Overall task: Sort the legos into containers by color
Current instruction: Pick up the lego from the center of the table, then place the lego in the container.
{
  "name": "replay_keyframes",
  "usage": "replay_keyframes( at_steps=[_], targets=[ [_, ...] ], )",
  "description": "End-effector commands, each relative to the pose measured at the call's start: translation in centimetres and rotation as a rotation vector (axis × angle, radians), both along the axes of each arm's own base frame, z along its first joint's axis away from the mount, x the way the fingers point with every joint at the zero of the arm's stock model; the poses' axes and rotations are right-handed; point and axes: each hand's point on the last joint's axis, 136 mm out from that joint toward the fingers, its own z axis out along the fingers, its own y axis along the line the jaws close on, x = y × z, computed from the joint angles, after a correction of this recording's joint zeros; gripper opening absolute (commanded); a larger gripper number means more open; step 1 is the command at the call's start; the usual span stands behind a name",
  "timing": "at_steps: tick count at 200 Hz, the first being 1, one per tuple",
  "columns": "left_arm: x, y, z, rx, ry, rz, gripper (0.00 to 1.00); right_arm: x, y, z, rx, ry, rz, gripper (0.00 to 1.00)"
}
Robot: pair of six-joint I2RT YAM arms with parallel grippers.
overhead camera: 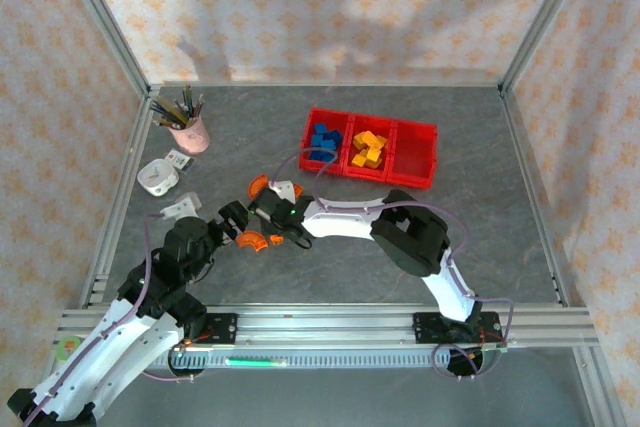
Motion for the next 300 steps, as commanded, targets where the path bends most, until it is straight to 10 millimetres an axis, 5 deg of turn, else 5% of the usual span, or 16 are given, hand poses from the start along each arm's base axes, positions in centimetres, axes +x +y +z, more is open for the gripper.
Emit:
replay_keyframes(
  at_steps=[1, 35, 96, 163, 232, 300],
  targets=[
    [0.2, -0.5, 0.3, -0.015, -0.006, -0.022, 0.99, 0.1, -1.5, -0.2, -0.068, -0.024, -0.037, 0.58],
    [0.4, -0.9, 0.5, -0.022, -0.01, -0.037, 0.99, 0.0, -2.8, 0.4, -0.087, -0.048, -0.048, 0.49],
    [0.5, -1.1, 0.5, -0.018, -0.007, -0.047, 0.99, 0.3, -1.6, -0.2, -0.112, -0.046, 0.01, 0.34],
    [1.0, -1.9, 1.6, -0.029, -0.016, -0.074, 0.99, -0.6, -3.3, 4.6, -0.008, -0.086, 0.022, 0.28],
    [2.7, -4.7, 2.8, -0.064, -0.052, -0.176, 0.99, 1.1, -13.0, 9.0, 0.078, -0.116, -0.154, 0.28],
    [5.5, -7.9, 3.0, -0.065, -0.08, -0.268, 0.99, 6.9, -25.2, 11.6, 0.042, -0.181, -0.391, 0.29]
  ],
)
